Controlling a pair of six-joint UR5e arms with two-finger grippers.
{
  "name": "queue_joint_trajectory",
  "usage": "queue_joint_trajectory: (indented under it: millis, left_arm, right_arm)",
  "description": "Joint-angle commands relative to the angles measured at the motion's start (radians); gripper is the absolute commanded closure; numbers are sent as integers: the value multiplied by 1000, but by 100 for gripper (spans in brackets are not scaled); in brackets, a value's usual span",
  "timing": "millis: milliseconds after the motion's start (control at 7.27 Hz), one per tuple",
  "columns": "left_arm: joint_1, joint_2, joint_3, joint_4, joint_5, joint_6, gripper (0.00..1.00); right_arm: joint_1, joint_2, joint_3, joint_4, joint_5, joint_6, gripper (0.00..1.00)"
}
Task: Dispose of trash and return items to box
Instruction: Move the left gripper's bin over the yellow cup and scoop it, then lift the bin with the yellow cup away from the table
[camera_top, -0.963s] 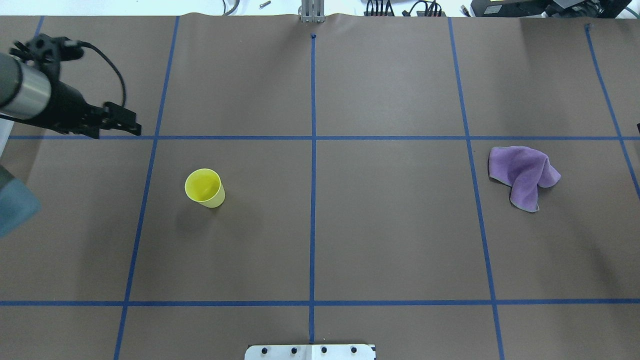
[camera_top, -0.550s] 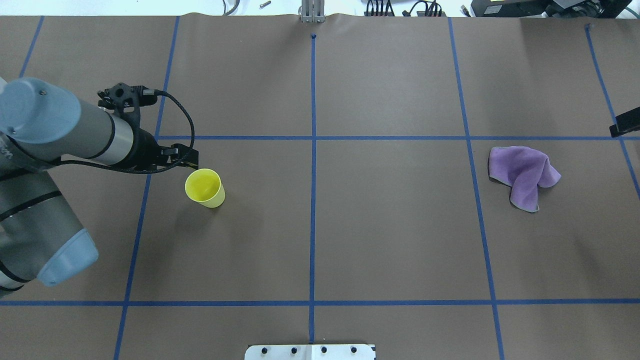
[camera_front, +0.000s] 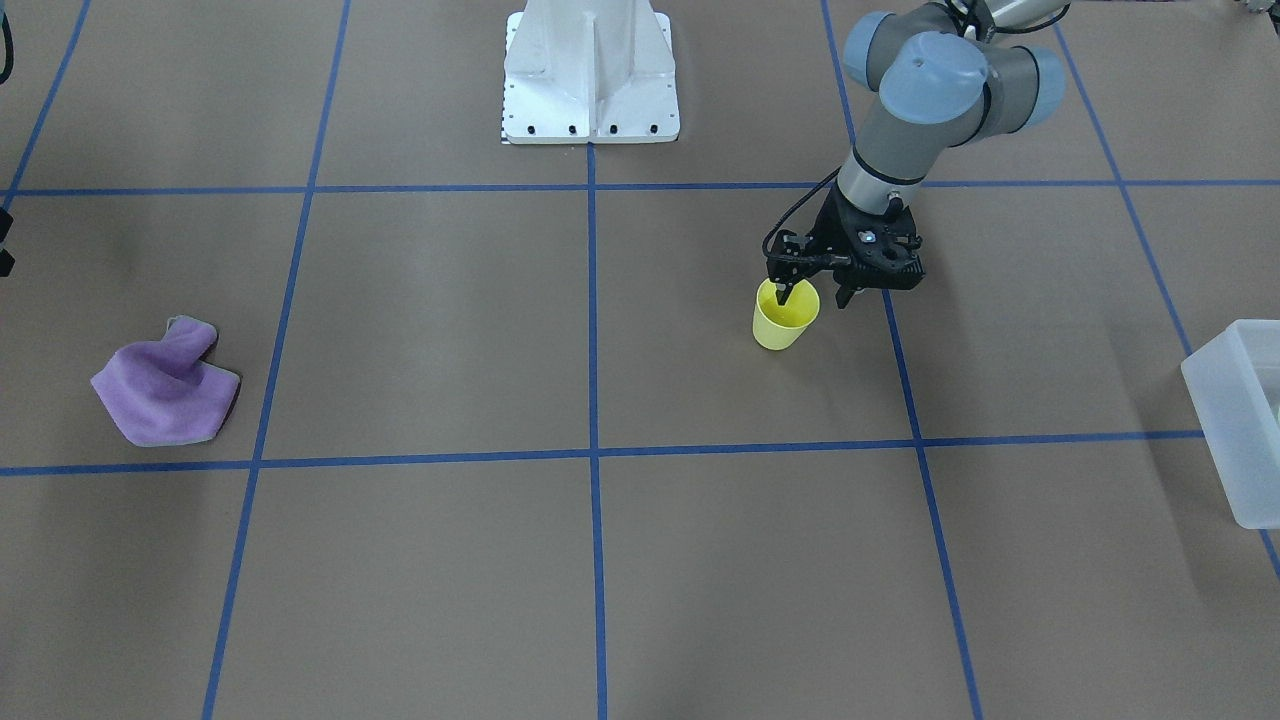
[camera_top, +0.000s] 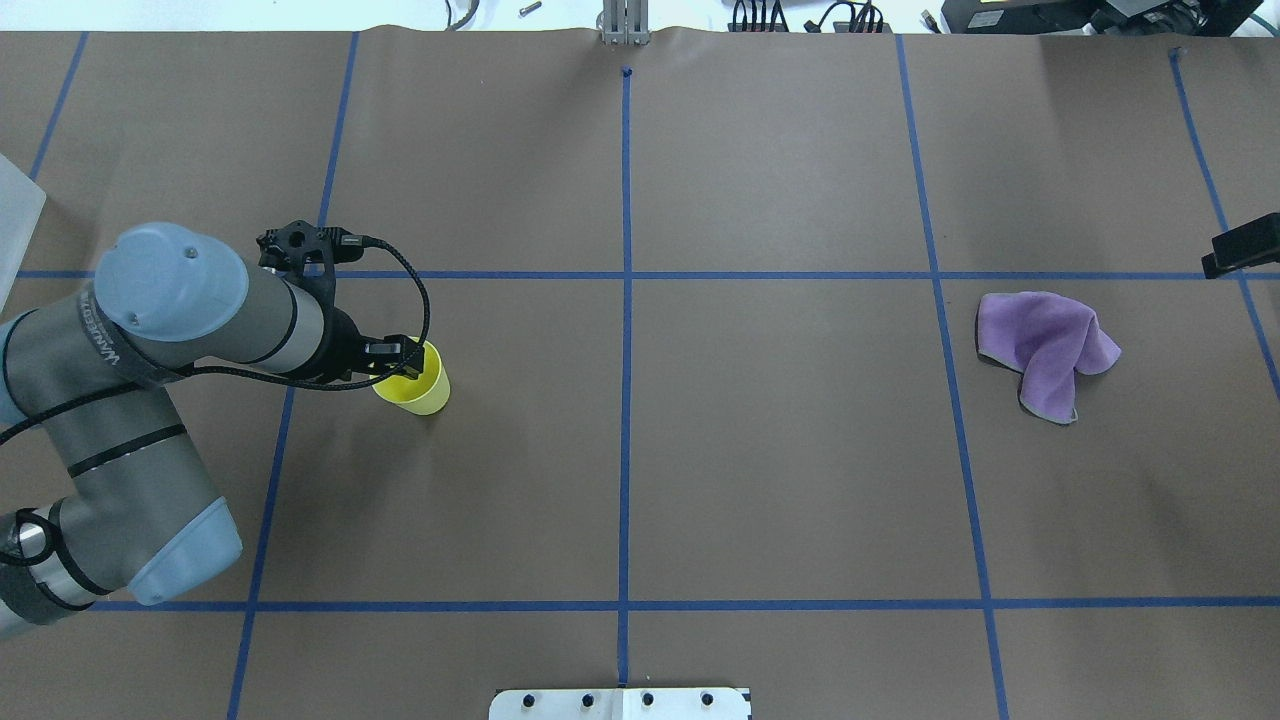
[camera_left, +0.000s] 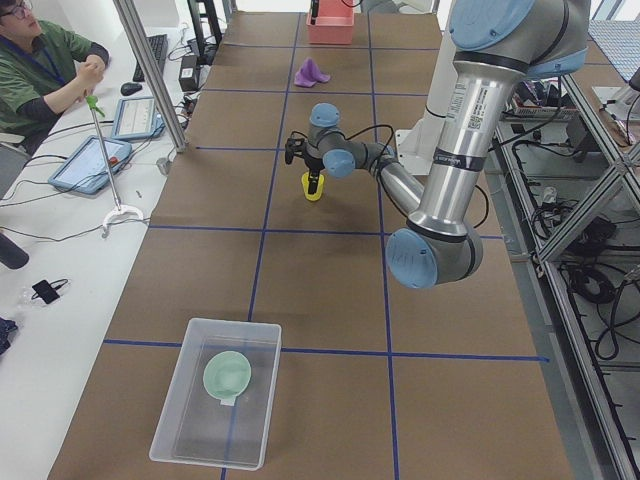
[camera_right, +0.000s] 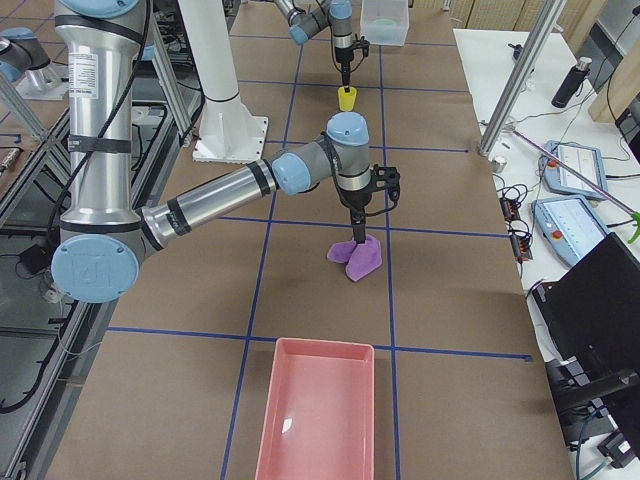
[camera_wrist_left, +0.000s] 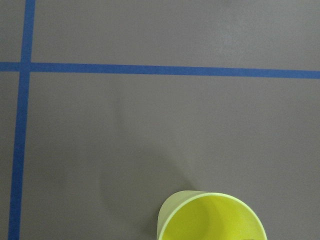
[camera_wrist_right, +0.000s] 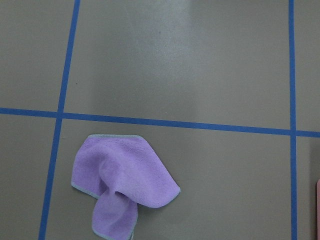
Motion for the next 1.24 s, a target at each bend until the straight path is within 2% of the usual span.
queue_joint_trajectory:
  millis: [0, 138, 412, 550, 688, 825, 1100]
  left_arm:
    - [11, -1, 12, -3, 2, 0, 77]
    - [10, -1, 3, -3, 2, -2, 100]
    - [-2, 2, -47, 3, -2, -2, 100]
    - [-41, 11, -74, 8, -11, 7, 100]
    - [-103, 34, -81, 8, -59, 14, 100]
    - [-196, 64, -89, 8, -130, 56, 100]
    - [-451, 176, -69, 17, -268, 400, 100]
  right_arm:
    - [-1, 0, 2, 0, 0, 0, 0]
    - [-1, 0, 0, 0, 0, 0, 0]
    - [-1, 0, 2, 0, -2, 0, 0]
    - [-1, 0, 2, 0, -2, 0, 0]
    - [-1, 0, 2, 0, -2, 0, 0]
    - [-2, 0, 2, 0, -2, 0, 0]
    - [-11, 6, 3, 0, -2, 3, 0]
